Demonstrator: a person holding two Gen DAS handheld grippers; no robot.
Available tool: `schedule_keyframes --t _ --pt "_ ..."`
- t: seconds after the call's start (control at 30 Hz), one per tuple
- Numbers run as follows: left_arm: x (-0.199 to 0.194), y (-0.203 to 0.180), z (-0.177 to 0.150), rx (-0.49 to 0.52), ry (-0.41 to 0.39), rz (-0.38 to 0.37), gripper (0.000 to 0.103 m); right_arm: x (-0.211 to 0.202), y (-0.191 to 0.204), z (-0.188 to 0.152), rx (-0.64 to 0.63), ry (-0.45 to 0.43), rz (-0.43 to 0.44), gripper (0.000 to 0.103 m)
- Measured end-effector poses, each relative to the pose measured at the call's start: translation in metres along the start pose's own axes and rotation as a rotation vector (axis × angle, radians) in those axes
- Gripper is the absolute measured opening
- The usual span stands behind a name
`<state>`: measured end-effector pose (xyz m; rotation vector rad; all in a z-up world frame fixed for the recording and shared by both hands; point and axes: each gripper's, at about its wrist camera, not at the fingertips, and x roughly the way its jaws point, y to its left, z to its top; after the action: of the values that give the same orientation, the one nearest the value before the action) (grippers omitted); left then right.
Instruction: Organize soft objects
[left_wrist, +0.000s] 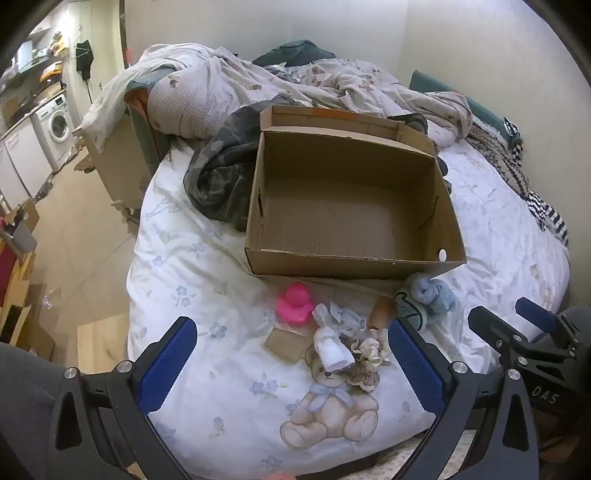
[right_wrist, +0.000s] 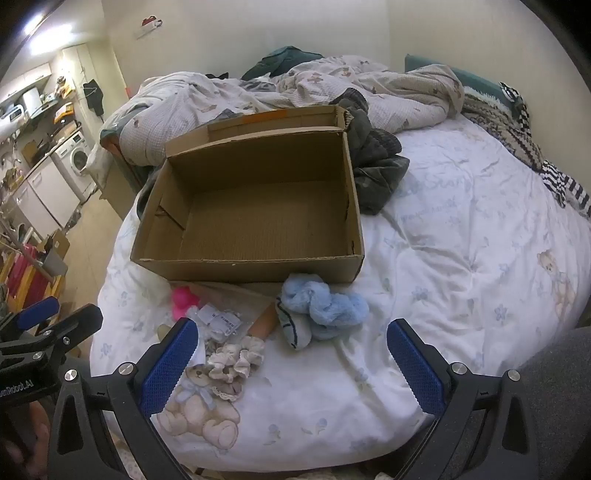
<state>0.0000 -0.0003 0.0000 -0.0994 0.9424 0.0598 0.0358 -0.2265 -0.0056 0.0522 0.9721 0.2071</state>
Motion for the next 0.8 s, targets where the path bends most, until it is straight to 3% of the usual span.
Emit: schedule_keyframes --t 0.8 --pt "0.0003 -0.0001 -0.0001 0.0 0.002 0.0 0.103 0.0003 0.0006 -0.0005 0.0 -0.001 0.0 0.103"
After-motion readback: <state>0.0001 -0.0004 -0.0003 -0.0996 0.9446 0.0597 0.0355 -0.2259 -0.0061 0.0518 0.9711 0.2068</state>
